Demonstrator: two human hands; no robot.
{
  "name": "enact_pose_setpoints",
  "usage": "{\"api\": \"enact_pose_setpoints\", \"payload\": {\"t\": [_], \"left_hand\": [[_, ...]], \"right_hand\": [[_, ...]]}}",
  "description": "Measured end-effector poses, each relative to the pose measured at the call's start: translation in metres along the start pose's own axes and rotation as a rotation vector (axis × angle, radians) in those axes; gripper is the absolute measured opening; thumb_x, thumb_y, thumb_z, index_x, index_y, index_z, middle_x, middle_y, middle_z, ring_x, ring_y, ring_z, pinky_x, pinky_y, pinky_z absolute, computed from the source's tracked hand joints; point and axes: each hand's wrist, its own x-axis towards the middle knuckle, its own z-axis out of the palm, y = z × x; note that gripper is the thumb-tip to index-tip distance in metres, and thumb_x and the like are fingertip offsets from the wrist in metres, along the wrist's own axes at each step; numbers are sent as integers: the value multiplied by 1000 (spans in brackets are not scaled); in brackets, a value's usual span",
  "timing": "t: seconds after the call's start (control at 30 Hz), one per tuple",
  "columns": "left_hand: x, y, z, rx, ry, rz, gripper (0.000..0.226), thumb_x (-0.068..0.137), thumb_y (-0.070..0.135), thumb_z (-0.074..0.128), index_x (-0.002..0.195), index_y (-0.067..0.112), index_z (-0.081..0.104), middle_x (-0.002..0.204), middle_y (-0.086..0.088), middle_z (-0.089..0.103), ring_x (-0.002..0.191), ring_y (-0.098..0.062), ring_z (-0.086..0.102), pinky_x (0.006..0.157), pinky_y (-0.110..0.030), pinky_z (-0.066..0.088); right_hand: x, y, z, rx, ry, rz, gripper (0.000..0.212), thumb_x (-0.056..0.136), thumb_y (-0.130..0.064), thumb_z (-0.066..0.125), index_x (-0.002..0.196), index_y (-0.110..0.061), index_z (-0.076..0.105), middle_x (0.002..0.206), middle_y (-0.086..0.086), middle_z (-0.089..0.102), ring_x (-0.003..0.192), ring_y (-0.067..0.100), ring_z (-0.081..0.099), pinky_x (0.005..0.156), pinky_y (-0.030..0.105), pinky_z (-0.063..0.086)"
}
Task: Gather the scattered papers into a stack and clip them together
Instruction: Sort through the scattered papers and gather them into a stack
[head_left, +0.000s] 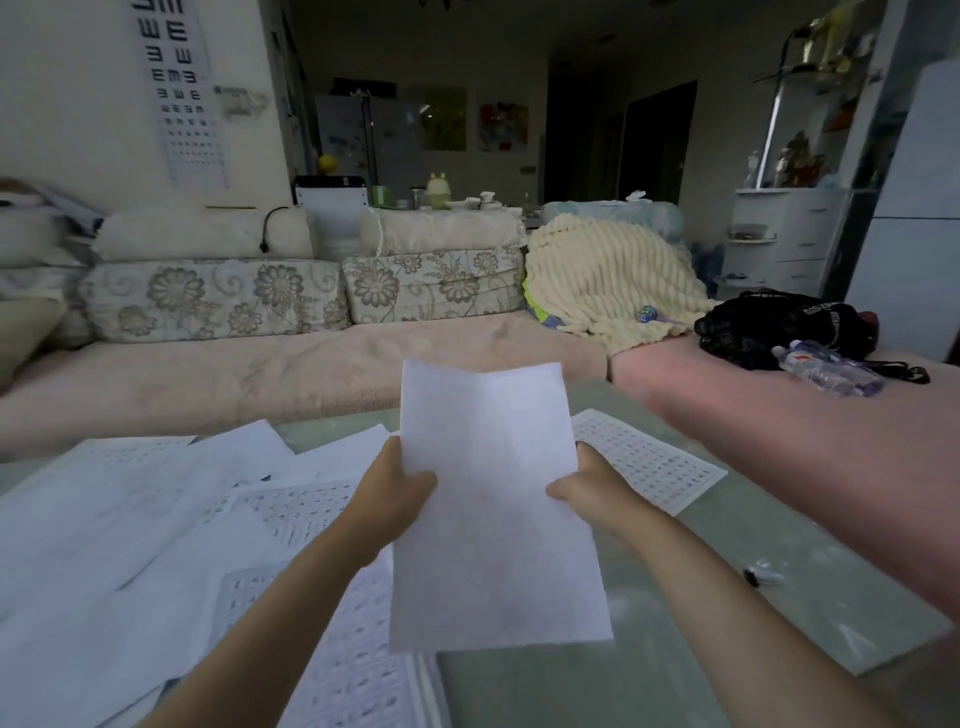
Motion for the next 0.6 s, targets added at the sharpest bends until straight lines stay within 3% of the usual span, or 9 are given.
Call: {"api": "enact_pose_setpoints", "payload": {"t": [0.23,0.33,0.4,0.5,0.6], "left_hand": [[-50,-69,-91,147,-75,-358,22,89,15,45,111,12,47,101,-10,61,79,-24,64,55,-31,55],[-76,-93,-118,257,-139,-425,8,88,12,41,94,10,45,72,-8,48,49,-17,43,44,-21,33],[-87,-102,-130,380,-192,-462,7,87,14,40,93,11,44,65,-7,47,43,-15,39,43,-19,29],[-93,-115,-138,546,-220,-501,12,86,18,44,91,9,48,70,-9,53,48,-18,48,44,-18,35],[-92,-137,-139,692,-154,-519,41,82,33,61,108,4,50,105,-13,54,71,-25,60,57,-24,48]], "right_hand": [[-22,-26,105,-107,-280,143,40,78,-4,49,117,-6,53,110,15,62,89,27,60,69,30,46],[-35,-34,144,-185,-341,172,38,82,-2,48,120,-4,52,108,15,59,85,26,58,69,30,47],[-42,-36,165,-260,-367,182,37,85,-3,46,122,-3,49,106,14,58,81,24,56,66,28,46],[-52,-33,191,-443,-390,198,43,91,-8,41,134,-1,39,108,11,51,82,19,52,62,25,41],[-57,-29,200,-693,-315,141,54,89,-20,44,140,-4,35,129,13,49,109,27,56,77,29,46]]}}
